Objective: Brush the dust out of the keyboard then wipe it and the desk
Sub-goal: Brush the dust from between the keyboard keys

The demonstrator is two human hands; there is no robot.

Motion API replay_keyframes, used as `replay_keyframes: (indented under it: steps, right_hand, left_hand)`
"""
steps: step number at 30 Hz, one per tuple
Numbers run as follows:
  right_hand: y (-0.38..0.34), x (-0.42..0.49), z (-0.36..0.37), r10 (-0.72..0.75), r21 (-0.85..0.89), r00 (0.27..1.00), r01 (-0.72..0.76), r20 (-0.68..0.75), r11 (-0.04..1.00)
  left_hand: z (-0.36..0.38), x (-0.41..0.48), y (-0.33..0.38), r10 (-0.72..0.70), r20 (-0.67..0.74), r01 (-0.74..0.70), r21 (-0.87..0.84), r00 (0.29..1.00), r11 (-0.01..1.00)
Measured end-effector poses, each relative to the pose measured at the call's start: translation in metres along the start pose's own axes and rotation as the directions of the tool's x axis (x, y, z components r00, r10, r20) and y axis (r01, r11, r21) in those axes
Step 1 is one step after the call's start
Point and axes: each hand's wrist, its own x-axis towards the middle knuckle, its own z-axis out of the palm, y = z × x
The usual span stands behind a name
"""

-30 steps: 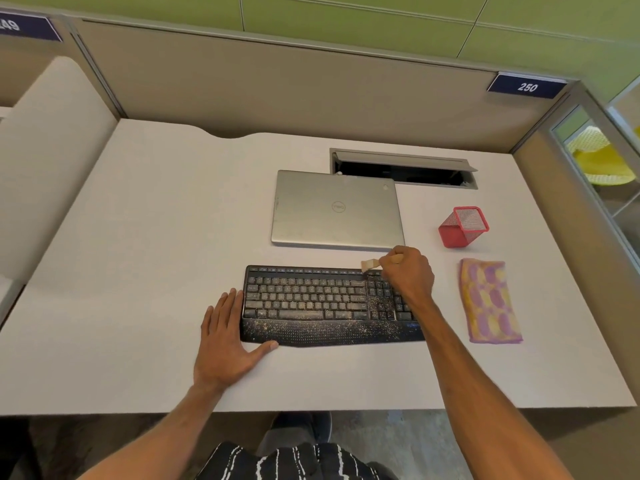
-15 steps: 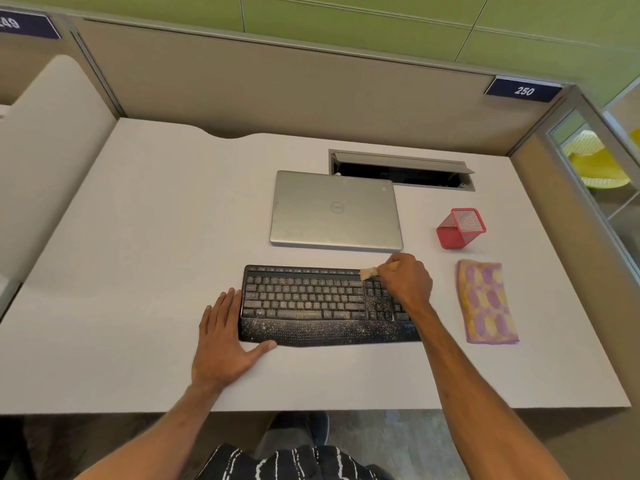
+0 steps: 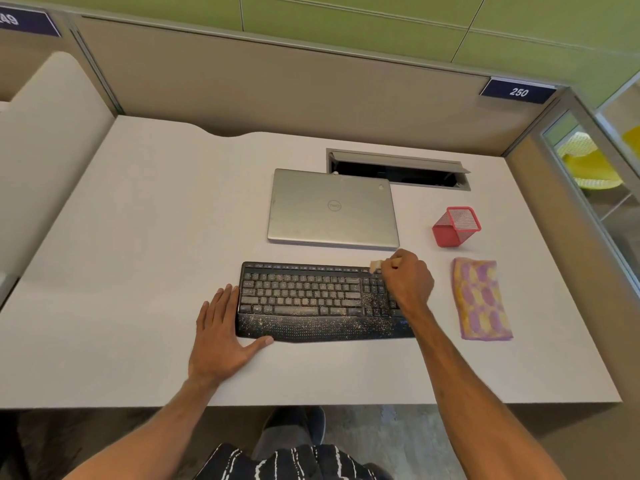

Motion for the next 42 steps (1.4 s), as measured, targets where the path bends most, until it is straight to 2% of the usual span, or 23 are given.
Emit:
replay_keyframes:
  steps: [4,7,9,13,16,19,22,26,31,36,42]
  right_hand:
    - [-0.007,-0.003,-0.001,-0.068,0.108,0.996,0.061,0.06,0.992]
    - [-0.013,-0.006,0.005,-0.125,0.199,0.972,0.086,0.196,0.976]
    - [-0.016,-0.008,0.011,-0.126,0.182,0.958,0.08,0.257,0.98]
    - [-0.02,-0.009,0.013,0.051,0.068,0.995,-0.058,0.09,0.996]
    - [-0.026,-0.01,0.012,0.05,0.082,0.999,-0.051,0.01,0.995]
    - [-0.034,-0.009,0.018,-0.065,0.159,0.991,0.047,0.114,0.986]
    - [-0.042,-0.009,0.024,-0.127,0.113,0.975,0.107,0.185,0.988]
    - [-0.041,-0.007,0.025,-0.1,0.035,0.993,0.098,0.07,0.995]
    - [-0.034,0.002,0.024,-0.099,0.05,0.979,0.091,0.176,0.995]
    - [-0.018,0.012,0.012,-0.009,0.052,0.998,0.006,0.061,0.999]
    - [0.0,0.014,0.008,0.068,0.078,0.997,-0.071,0.045,0.994]
  left_hand:
    - [-0.001,-0.001,0.002,-0.004,-0.01,0.004,-0.006,1.0,1.0]
    - [0.0,-0.001,0.001,-0.002,-0.014,0.002,-0.008,1.0,1.0]
    - [0.0,-0.001,0.001,0.0,-0.009,0.0,-0.006,1.0,1.0]
    - [0.0,-0.001,0.001,-0.004,-0.005,0.003,-0.007,1.0,1.0]
    - [0.0,-0.001,0.0,-0.002,-0.003,0.002,-0.009,1.0,1.0]
    - [0.001,-0.001,0.001,-0.001,-0.004,0.001,-0.009,1.0,1.0]
    - [0.0,-0.001,0.001,0.0,-0.009,0.0,-0.012,1.0,1.0]
    - [0.0,-0.001,0.001,-0.001,-0.004,0.001,-0.013,1.0,1.0]
    - [0.0,0.0,0.001,-0.003,-0.001,0.003,-0.017,1.0,1.0]
    - [0.001,0.0,0.001,-0.009,-0.004,0.009,-0.023,1.0,1.0]
    - [0.001,0.0,0.001,-0.014,0.001,0.014,-0.021,1.0,1.0]
